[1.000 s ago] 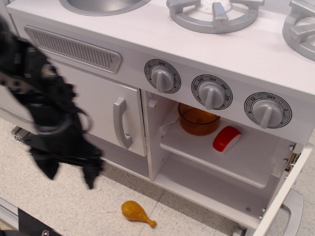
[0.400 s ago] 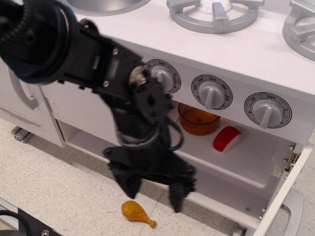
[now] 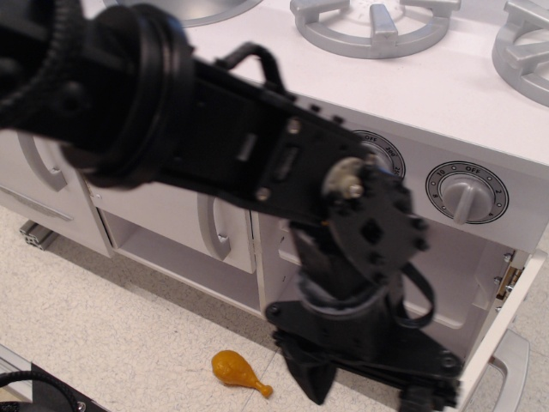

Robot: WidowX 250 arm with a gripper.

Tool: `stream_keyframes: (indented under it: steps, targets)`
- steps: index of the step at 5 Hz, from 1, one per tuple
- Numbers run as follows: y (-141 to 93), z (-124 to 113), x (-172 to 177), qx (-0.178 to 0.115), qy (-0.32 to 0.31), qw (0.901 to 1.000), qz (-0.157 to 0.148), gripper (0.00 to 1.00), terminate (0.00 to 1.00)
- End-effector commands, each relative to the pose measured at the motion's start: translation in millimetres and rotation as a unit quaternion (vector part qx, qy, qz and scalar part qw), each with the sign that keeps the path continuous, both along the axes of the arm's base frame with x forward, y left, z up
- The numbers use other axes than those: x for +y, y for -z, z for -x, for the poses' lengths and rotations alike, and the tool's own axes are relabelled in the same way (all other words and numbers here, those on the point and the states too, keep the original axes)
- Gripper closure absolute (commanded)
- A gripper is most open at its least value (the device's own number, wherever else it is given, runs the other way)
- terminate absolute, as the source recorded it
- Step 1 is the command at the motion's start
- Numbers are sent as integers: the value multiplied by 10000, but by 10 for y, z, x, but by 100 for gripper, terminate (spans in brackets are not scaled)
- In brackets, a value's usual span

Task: Close oven

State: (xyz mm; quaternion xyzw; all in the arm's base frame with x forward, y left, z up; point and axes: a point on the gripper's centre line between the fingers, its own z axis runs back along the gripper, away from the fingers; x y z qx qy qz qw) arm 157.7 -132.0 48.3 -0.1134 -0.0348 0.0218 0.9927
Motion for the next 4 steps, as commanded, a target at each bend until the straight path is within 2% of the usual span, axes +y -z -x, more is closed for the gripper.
stream_keyframes:
  steps: [1,2,4]
  targets:
    - [162,56,-236,-193,115,9997,-116,0,0]
    - [272,99,-251,-266,186,9995,-49,0,0]
    - [429,55,-148,-204,-25,9991,-365,0,0]
